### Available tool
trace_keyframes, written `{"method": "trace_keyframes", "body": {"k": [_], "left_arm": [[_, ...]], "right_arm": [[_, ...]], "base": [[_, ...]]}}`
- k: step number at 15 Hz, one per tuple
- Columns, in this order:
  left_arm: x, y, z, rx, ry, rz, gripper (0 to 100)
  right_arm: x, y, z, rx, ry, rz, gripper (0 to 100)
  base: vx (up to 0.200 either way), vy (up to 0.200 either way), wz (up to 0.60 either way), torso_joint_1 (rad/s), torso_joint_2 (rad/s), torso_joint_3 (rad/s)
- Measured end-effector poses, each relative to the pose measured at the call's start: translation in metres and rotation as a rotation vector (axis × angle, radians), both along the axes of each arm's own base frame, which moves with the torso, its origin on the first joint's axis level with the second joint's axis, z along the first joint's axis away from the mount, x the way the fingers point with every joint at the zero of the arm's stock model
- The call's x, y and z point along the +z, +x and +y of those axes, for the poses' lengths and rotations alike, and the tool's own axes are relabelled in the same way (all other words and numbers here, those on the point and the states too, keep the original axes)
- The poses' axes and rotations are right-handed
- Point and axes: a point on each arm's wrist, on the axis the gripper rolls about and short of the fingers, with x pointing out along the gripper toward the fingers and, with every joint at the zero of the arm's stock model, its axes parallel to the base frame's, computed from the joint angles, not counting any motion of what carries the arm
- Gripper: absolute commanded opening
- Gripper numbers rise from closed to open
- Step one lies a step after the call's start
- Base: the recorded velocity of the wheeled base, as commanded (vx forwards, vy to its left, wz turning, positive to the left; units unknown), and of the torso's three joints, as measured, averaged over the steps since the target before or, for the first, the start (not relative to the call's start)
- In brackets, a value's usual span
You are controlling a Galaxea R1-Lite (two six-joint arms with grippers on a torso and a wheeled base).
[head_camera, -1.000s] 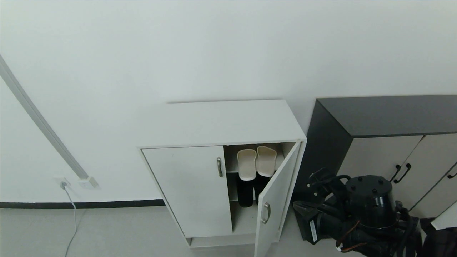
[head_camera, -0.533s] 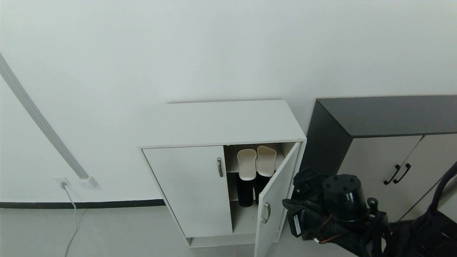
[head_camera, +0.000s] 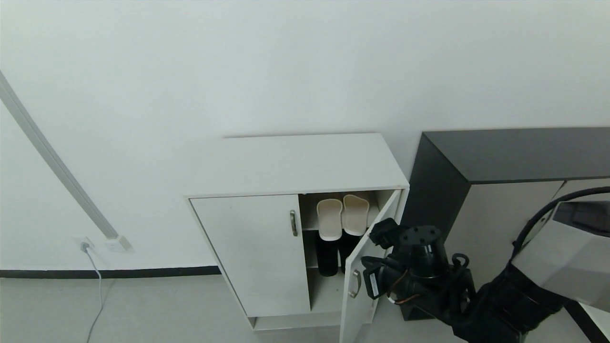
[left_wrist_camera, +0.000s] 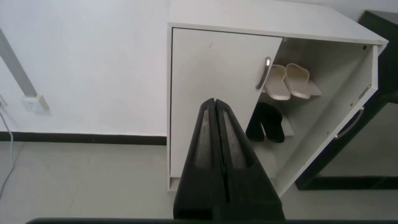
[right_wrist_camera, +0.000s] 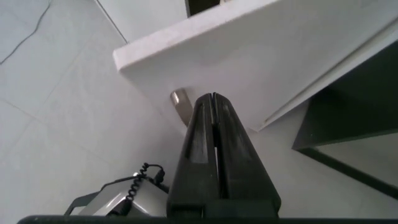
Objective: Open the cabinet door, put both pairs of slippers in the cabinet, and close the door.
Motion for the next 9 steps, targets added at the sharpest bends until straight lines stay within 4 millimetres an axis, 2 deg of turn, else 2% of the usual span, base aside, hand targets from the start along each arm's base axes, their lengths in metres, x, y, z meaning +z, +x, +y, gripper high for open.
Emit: {"method": "trace_keyframes", "body": {"k": [4, 9], "left_arm": [[0.000, 0.000, 0.000, 0.006, 0.001, 0.000, 0], [0.000, 0.000, 0.000, 0.006, 0.001, 0.000, 0]], "right_arm": [[-0.006, 0.027, 0.010, -0.023, 0.021, -0.025, 0], [-0.012, 0.050, 0.023, -0.034, 0.043, -0.057, 0]], "base": [[0.000, 0.000, 0.00, 0.000, 0.00, 0.000], [0.000, 0.000, 0.00, 0.000, 0.00, 0.000]]}}
